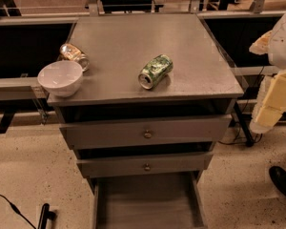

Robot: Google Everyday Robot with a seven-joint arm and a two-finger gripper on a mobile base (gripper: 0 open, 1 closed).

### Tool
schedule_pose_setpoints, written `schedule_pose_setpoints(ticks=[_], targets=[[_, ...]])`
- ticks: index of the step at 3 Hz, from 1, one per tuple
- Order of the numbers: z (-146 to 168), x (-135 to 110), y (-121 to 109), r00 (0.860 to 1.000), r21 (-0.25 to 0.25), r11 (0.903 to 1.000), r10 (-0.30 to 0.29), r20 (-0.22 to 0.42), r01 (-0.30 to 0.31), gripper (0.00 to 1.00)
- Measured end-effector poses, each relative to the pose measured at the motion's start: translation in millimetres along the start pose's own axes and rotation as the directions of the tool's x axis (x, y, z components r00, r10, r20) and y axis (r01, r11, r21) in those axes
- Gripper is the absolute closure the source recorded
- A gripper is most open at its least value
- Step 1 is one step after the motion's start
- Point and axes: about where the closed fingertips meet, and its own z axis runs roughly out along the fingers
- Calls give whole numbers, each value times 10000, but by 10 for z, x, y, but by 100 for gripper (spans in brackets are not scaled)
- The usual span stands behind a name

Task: Place green can into bottom drawer

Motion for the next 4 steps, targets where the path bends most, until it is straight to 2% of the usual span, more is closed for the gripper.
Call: schedule_pose_setpoints(ticks=[1,2,3,4], targets=[[25,-30,-2,9999,-46,9999,-119,37,119,0],[340,-395,-22,9863,-607,9854,-1557,538,1588,0],[872,-977,-134,9392,-1355,9300,-3326,851,3416,0],[1247,-1557,-254,8636,-1493,8514,-4872,1299,5028,0]])
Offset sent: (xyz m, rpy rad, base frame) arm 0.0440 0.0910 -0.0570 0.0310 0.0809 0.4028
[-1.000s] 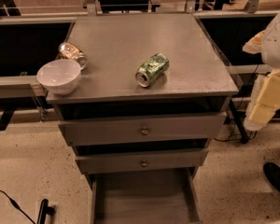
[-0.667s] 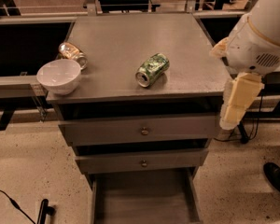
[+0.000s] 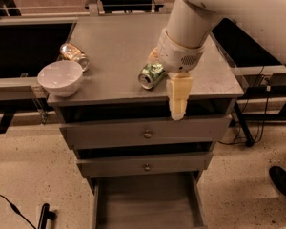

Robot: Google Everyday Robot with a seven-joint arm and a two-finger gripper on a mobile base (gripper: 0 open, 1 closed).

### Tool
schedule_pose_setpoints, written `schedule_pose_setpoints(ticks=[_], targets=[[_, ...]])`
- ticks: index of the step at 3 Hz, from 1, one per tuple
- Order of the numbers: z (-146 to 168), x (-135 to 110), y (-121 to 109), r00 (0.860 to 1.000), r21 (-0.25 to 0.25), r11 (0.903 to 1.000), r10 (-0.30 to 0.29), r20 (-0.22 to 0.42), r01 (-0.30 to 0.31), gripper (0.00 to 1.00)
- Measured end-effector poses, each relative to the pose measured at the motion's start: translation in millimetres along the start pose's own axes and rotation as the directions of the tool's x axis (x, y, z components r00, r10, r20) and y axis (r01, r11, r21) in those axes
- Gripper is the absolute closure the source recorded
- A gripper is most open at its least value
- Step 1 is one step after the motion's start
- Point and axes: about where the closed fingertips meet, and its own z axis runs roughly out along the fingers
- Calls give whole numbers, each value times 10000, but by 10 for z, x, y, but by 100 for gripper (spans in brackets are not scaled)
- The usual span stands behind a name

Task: Place green can into bottom drawer

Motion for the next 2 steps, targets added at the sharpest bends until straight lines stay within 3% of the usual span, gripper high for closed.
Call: schedule_pose_setpoints(ticks=[1,2], targets=[[-3,3,2,10000,8,10000,14,-2,-14,0],[-7,24,-123,9965,17,9966,-822,-183,822,0]])
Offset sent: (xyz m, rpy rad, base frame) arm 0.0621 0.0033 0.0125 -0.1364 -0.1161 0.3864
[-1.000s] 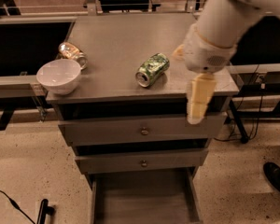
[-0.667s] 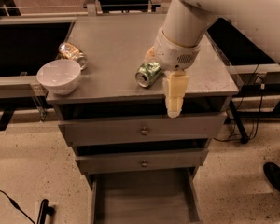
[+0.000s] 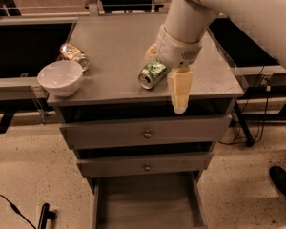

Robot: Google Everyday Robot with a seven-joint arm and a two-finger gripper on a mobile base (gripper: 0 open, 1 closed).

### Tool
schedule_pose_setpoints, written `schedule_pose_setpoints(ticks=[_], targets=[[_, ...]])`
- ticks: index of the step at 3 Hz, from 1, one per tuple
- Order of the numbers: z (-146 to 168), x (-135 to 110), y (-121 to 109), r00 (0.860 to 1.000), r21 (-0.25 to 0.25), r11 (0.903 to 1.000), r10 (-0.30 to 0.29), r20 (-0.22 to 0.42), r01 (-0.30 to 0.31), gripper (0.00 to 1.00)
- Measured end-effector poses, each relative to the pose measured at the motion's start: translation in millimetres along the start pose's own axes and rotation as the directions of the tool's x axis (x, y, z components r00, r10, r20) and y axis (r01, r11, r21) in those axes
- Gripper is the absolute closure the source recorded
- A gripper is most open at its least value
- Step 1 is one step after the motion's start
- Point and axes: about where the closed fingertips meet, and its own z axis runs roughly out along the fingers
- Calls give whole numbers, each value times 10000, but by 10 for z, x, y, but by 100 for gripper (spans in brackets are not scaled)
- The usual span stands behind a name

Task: Place green can into bottom drawer

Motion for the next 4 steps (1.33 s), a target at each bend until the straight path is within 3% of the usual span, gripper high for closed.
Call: schedule_pose_setpoints(ticks=[1,2,3,4], targets=[[4,223,-372,9855,-304,9863,-1632,-472,1619,0],[27,334,-795,9461,-419,9477,-3184,-600,3163,0],[154,418,-1018,8804,-490,8835,-4683,-744,4658,0],[404,517,-1050,8258,-1026,8313,-5551,-995,5463,0]])
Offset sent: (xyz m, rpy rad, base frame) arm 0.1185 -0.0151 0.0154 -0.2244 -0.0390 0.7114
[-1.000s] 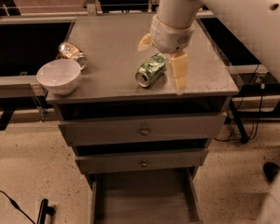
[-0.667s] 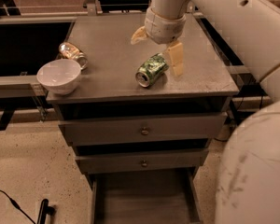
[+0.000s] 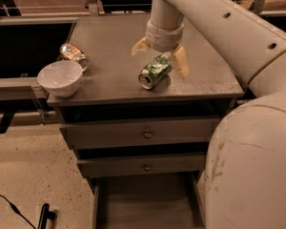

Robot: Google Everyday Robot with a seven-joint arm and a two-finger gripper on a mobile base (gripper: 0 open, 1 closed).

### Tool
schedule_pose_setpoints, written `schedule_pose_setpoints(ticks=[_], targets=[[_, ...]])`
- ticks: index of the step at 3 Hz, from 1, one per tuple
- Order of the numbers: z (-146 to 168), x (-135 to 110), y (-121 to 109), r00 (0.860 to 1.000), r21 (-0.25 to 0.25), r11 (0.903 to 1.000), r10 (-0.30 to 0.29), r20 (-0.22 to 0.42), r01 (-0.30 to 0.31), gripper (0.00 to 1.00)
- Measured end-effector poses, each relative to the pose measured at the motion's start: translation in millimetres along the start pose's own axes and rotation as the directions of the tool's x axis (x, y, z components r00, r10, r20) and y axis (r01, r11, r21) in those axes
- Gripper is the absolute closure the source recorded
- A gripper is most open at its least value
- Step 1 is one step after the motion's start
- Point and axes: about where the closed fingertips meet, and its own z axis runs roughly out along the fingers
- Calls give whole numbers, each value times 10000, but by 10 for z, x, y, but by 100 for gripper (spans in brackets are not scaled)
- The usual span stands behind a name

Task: Place green can into bottom drawer

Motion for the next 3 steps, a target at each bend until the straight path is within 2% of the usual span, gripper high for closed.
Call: schedule_pose_setpoints(ticks=[1,2,3], targets=[[144,73,89,9993,-533,9983,-251,-266,237,16],[172,103,125,9994,-747,9969,-276,-205,260,39],[262,57,123,9990,-570,9983,-63,448,88,63]])
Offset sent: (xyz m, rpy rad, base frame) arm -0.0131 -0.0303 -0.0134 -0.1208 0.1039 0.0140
